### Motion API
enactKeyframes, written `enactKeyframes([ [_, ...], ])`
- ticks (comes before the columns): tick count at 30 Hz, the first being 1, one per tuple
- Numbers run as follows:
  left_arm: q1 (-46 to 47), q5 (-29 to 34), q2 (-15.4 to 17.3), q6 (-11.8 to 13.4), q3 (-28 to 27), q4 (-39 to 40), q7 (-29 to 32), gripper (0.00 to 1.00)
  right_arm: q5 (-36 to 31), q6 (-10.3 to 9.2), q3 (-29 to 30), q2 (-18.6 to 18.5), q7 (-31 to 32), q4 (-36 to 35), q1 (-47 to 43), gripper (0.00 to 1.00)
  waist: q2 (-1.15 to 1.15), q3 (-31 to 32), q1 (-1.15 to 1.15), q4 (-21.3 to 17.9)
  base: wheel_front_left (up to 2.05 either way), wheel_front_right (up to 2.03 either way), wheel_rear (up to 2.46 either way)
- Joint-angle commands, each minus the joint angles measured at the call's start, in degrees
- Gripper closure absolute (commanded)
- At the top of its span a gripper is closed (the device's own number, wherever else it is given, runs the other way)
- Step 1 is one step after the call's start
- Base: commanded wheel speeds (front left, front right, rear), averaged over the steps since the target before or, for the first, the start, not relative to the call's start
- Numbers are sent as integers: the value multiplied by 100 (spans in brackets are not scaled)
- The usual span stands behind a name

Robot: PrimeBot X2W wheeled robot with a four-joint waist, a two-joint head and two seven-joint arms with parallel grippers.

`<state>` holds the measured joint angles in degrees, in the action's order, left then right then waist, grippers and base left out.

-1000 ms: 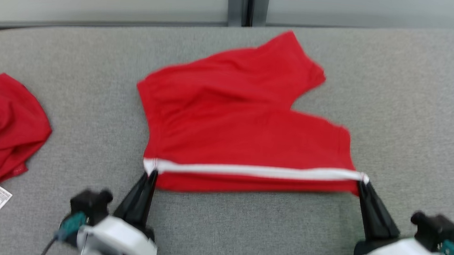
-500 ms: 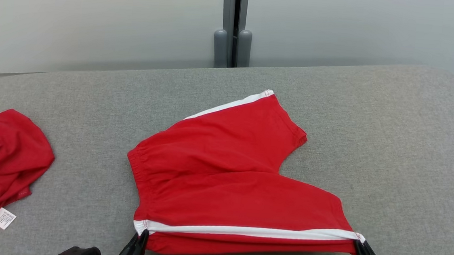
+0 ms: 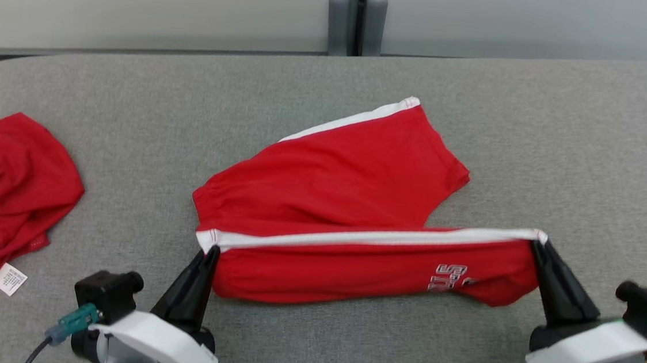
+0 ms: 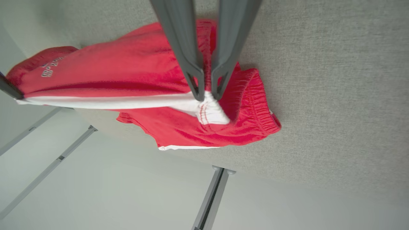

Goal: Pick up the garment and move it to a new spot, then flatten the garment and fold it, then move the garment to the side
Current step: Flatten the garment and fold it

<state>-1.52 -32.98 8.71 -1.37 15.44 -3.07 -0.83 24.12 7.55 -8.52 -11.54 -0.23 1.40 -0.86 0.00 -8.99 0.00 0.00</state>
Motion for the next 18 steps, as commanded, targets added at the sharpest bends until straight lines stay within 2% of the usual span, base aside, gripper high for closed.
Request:
enactKeyframes([
  [1, 281, -90, 1, -18, -94, -48, -29, 100, 48, -12, -5, -115, -29, 82, 386, 100, 0, -454, 0, 224, 0, 0, 0],
  [10, 1674, -226, -240, -302, -73, -541, -336, 100, 172, -13, -164, -627, 30, 803, 2401, 100, 0, -1539, 0, 837, 0, 0, 0],
  [18, 2828, -300, -478, -461, 269, -1324, -710, 100, 393, -12, -655, -1057, 16, 1834, 4043, 100, 0, -2101, 0, 1287, 0, 0, 0],
])
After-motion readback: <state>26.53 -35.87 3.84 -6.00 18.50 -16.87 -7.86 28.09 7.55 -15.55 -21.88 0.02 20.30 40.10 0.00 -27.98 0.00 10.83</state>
